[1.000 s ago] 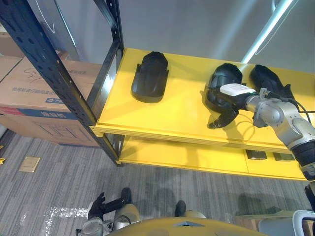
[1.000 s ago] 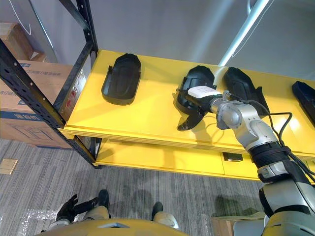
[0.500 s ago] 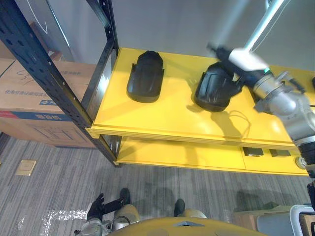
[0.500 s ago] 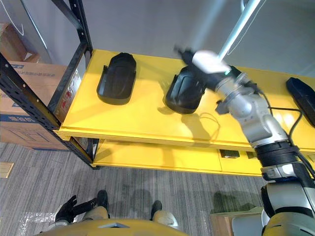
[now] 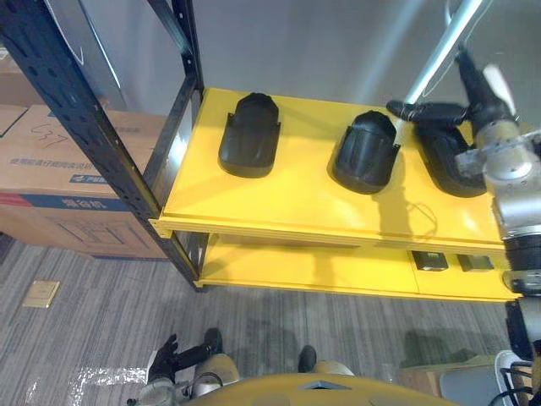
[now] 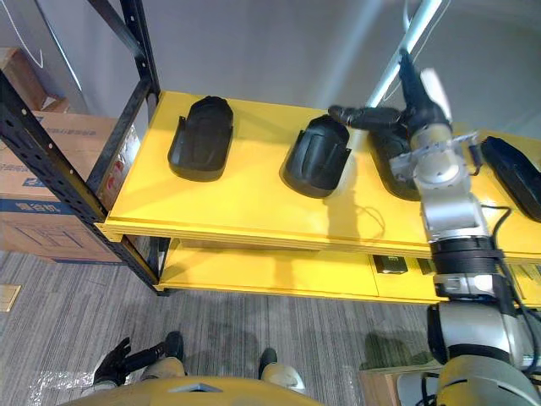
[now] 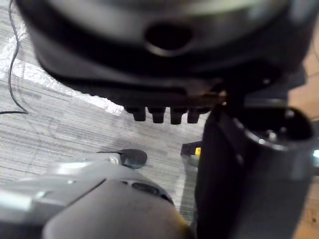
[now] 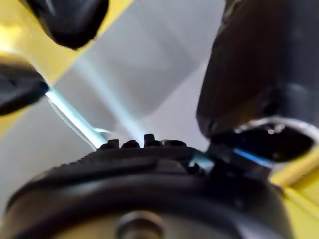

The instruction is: Walk over and take three plastic housings, then place them on the shelf

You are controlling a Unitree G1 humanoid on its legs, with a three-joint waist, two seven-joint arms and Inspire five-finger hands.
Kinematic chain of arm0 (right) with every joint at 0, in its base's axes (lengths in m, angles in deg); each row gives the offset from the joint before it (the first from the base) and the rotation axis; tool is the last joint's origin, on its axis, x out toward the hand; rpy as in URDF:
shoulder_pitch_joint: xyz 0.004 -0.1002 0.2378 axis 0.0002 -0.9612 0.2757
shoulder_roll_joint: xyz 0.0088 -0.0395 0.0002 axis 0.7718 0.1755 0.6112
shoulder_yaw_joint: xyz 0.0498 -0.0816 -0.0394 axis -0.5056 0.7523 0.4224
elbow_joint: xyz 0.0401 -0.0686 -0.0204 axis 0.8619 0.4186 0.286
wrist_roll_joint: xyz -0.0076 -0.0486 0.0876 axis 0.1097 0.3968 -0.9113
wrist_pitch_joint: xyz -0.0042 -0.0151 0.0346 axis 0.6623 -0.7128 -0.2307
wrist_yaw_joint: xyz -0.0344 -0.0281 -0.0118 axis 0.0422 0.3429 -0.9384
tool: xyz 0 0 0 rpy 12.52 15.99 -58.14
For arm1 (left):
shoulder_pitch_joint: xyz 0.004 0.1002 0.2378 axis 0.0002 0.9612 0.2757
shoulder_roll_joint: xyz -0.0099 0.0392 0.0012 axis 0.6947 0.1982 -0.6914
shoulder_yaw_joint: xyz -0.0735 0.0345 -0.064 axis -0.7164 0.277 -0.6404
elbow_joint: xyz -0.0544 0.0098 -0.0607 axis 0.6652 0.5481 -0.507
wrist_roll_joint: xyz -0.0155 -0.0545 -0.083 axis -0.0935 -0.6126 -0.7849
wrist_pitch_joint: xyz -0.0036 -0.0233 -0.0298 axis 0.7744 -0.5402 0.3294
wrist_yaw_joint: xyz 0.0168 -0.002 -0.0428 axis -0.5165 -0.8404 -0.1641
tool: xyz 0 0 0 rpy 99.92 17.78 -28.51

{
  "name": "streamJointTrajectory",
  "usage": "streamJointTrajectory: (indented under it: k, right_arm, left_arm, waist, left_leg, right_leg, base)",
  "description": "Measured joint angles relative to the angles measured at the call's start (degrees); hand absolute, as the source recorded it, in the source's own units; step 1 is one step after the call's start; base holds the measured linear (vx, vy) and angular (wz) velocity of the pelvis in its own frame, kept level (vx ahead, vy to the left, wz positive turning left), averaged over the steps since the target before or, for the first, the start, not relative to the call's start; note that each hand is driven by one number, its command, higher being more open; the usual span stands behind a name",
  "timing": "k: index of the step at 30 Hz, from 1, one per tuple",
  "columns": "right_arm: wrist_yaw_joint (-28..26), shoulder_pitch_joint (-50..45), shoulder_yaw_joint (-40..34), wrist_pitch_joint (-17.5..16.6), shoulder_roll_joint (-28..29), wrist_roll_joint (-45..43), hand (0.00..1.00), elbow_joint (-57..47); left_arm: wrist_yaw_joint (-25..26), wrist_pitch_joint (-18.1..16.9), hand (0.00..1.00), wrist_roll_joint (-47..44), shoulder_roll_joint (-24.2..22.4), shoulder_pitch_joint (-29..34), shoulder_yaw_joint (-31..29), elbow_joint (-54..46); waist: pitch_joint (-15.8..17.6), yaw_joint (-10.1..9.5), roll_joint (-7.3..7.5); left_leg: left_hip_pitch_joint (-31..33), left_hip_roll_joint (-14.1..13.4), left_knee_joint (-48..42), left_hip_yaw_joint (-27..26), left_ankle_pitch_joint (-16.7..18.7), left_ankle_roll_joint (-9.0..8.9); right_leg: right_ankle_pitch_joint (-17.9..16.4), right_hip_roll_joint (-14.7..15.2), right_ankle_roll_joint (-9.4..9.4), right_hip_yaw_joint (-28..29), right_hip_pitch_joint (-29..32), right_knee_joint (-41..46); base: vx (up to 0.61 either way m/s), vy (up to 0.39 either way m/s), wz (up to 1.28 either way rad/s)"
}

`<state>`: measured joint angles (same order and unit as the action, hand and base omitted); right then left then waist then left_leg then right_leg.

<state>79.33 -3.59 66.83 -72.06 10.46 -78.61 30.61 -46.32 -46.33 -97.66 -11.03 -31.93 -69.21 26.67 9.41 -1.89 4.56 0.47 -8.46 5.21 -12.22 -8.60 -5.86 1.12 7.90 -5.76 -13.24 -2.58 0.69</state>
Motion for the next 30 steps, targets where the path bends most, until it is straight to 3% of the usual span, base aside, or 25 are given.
streamJointTrajectory:
  k: [8, 19, 30]
  right_arm:
    - [0.8, 5.6, 0.1, 4.4, 3.4, -8.0, 1.0, 8.8]
    - [1.1, 8.5, -0.2, 4.4, 5.4, -8.0, 1.0, 12.0]
    - [5.3, 15.0, -0.2, 5.3, 6.2, -7.8, 1.0, 22.2]
  left_arm:
    - [0.0, -1.1, 1.0, 0.0, -1.2, 0.0, -0.6, -0.1]
    - [0.3, -1.3, 1.0, -0.2, -2.1, -0.2, -0.7, -0.2]
    - [1.0, -2.5, 1.0, -0.6, -2.7, -0.3, -0.7, -0.8]
  waist:
    - [0.9, -0.13, -1.66]
    - [2.0, -0.61, -2.99]
    - [4.0, -1.21, -3.82]
  left_leg:
    - [1.0, 0.2, -0.1, 1.0, -0.8, 0.46]
    - [0.7, 0.3, 0.0, 1.8, -0.9, 0.34]
    - [0.8, 0.4, 0.0, 2.5, -1.0, 0.45]
  right_leg:
    - [0.6, 0.0, -0.15, -1.0, 0.4, -0.1]
    - [0.5, 0.0, -0.03, -1.9, -0.7, -0.8]
    - [0.7, 0.0, -0.19, -2.5, -1.0, -0.9]
  base:
    - [0.03, -0.011, 0.06]
    - [-0.03, -0.004, 0.04]
    - [0.0, -0.004, 0.02]
